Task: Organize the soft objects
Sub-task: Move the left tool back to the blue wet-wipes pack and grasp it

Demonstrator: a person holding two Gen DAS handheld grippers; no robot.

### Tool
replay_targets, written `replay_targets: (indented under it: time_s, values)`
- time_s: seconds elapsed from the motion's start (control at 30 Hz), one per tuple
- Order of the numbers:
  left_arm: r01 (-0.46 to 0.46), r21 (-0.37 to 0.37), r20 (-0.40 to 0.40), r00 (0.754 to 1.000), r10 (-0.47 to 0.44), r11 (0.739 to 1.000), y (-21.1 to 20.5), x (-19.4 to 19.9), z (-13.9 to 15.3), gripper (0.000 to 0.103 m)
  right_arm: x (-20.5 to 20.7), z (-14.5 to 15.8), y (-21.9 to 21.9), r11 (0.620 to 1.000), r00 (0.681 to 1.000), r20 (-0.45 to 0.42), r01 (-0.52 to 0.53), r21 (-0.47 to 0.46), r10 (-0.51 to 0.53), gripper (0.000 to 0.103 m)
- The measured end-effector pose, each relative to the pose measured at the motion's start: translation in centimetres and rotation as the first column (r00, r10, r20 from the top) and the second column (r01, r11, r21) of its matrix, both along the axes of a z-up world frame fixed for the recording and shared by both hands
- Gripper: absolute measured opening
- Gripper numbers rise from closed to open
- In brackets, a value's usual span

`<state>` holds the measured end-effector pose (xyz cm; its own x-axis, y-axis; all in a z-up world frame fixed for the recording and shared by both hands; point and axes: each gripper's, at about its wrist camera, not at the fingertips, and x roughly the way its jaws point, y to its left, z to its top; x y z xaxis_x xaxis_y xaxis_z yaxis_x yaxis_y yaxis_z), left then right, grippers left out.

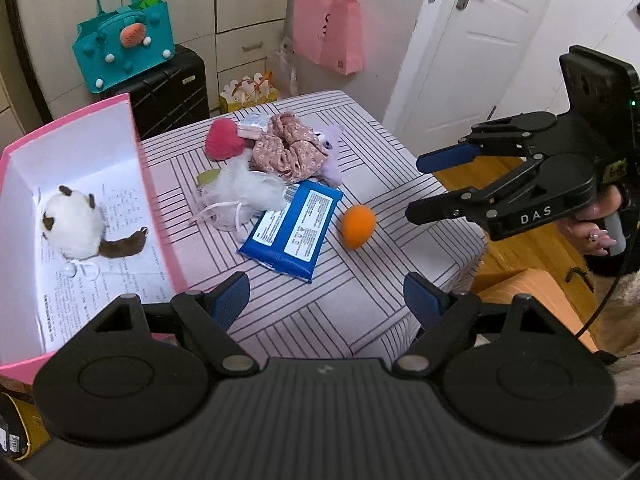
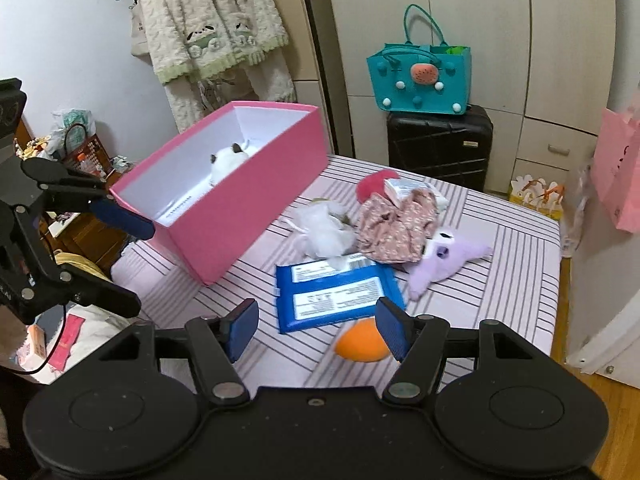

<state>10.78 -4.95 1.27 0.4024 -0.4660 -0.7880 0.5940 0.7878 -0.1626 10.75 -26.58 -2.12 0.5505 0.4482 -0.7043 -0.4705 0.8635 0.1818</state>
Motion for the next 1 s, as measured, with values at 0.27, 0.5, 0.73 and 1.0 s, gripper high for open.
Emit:
replay_targets:
  time_s: [0.27,0.5,0.73,1.0]
  values:
    - [-0.019,-0.021,-0.006,1.0,0.019,1.0,-2.3,1.7,-2.1,0.081,2.3,-3.0,-1.9,0.999,0.999,0.037,-0.012,0.036,0.011,0.071]
    - [-0.088,-0.038,0.033,0.996,0.089,0.995,-3.7,2.9,-4.4,0.08,4.8,-5.3,-2.2,0.999,0.994,0.109,-0.01,-0.052,0.016,0.073]
    - [-0.264,0.008,0.166,0.951,0.259,0.965,-4.4,3.6,-7.0,0.064,7.3,-7.2,-2.3,0.999,0.999,0.04,-0.034,-0.02,0.035,0.074]
    - [-0.368,-0.056,0.073,0.925,0.372,0.928,-3.8,4.8,-9.7,0.059,8.2,-8.2,-0.7,0.992,0.992,0.003,-0.125,-0.011,0.125,0.066]
